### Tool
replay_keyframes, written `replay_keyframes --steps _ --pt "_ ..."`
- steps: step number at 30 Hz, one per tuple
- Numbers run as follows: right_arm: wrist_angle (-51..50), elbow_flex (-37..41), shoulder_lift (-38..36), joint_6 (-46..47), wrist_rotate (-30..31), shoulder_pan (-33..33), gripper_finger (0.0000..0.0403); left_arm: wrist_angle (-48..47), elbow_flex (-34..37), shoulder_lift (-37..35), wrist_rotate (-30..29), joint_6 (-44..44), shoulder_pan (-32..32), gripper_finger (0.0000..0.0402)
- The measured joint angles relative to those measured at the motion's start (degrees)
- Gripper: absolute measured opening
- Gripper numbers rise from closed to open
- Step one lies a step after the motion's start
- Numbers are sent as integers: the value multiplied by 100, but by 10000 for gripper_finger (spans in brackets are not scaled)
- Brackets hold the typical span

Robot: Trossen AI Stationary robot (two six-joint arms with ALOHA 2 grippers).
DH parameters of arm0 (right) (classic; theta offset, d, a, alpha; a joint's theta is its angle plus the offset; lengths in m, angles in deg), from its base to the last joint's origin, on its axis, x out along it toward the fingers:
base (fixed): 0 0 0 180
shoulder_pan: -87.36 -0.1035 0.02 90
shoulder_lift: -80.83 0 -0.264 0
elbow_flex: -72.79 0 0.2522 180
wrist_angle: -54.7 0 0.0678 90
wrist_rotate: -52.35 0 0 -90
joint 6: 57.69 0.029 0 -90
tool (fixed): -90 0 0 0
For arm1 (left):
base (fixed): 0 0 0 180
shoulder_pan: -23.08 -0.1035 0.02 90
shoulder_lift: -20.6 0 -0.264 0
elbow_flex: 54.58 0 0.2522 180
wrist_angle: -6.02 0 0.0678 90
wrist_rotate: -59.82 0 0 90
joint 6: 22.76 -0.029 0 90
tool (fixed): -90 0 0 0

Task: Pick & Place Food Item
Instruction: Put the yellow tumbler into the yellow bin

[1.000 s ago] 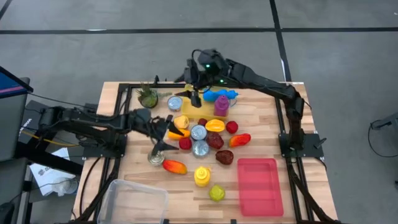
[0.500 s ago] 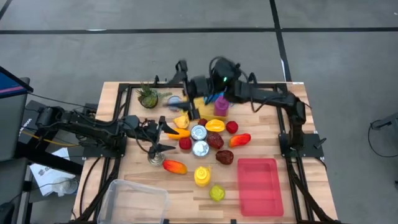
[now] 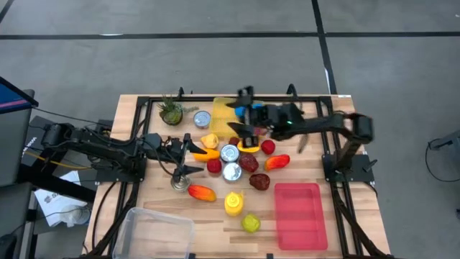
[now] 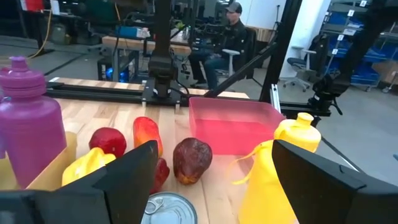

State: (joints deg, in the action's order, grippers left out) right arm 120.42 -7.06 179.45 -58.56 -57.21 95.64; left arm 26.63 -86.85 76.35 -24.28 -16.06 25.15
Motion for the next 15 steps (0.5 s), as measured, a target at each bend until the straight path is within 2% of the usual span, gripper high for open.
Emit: replay_keyframes --steps 4,7,11,15 --pt "-366 1705 -1043 -462 727 -165 240 93 2 129 6 2 151 310" --pt "-632 2659 -1850 -543 1280 -359 240 579 -2 404 8 -7 316 317" --pt "-1472 3566 -2630 -553 1970 -747 240 1265 -2 898 10 -59 583 337" --pt "-1722 4122 -3081 -568 2679 -1242 240 1435 -118 1439 12 -69 822 358"
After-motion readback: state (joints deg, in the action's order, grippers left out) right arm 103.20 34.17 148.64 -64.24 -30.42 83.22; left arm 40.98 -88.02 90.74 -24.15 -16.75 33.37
